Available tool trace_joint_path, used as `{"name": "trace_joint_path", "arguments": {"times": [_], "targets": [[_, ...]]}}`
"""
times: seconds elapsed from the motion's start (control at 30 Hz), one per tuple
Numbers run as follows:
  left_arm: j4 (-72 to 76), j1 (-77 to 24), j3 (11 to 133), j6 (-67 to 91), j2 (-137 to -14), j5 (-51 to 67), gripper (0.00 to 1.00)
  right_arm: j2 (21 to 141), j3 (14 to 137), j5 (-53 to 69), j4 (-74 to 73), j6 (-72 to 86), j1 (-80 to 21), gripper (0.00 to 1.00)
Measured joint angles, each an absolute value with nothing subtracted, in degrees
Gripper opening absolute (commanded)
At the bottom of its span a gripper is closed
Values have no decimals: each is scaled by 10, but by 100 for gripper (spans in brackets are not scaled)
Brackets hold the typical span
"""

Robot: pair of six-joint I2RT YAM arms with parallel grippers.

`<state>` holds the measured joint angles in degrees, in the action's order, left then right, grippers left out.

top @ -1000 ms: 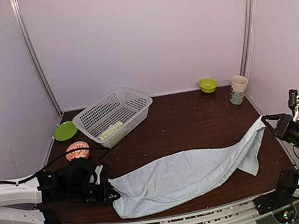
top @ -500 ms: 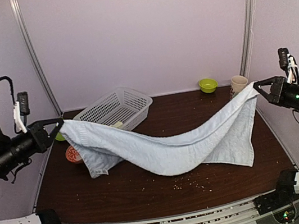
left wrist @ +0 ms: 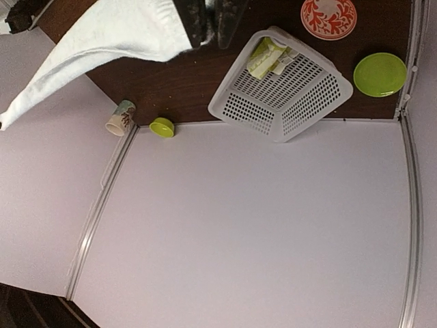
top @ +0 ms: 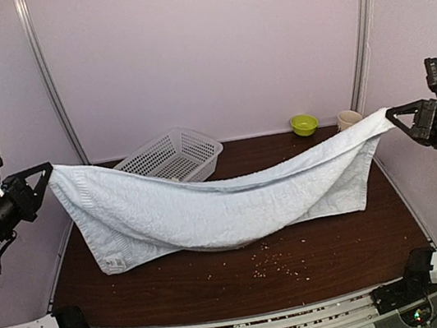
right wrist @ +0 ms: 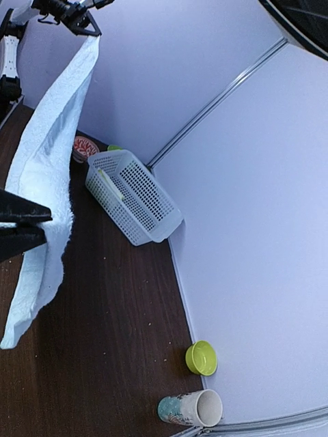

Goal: Roll the towels
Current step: Flatten out the towel at the center of the board.

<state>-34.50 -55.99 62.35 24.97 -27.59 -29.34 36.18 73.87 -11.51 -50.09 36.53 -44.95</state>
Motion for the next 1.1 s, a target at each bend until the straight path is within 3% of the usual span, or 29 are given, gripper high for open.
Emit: {"name": "trace_joint_path", "arguments": {"times": [0.33,0.53,0.73,0.87,1.1], "targets": [[-346,-560,613,232,-253,-124,0,302,789,-42,-532,410,-449,0],[-313,-555,542,237,-263,-122,0,310,720,-63,-509,451,-443,0],[-269,-506,535,232,-406,-156,0,393,611,-34,-450,479,-294,0],[-262,-445,562,222,-481,-143,0,420,600,26,-408,479,-206,0],[-253,-442,614,198,-377,-56,0,400,680,135,-392,396,-195,0]]}}
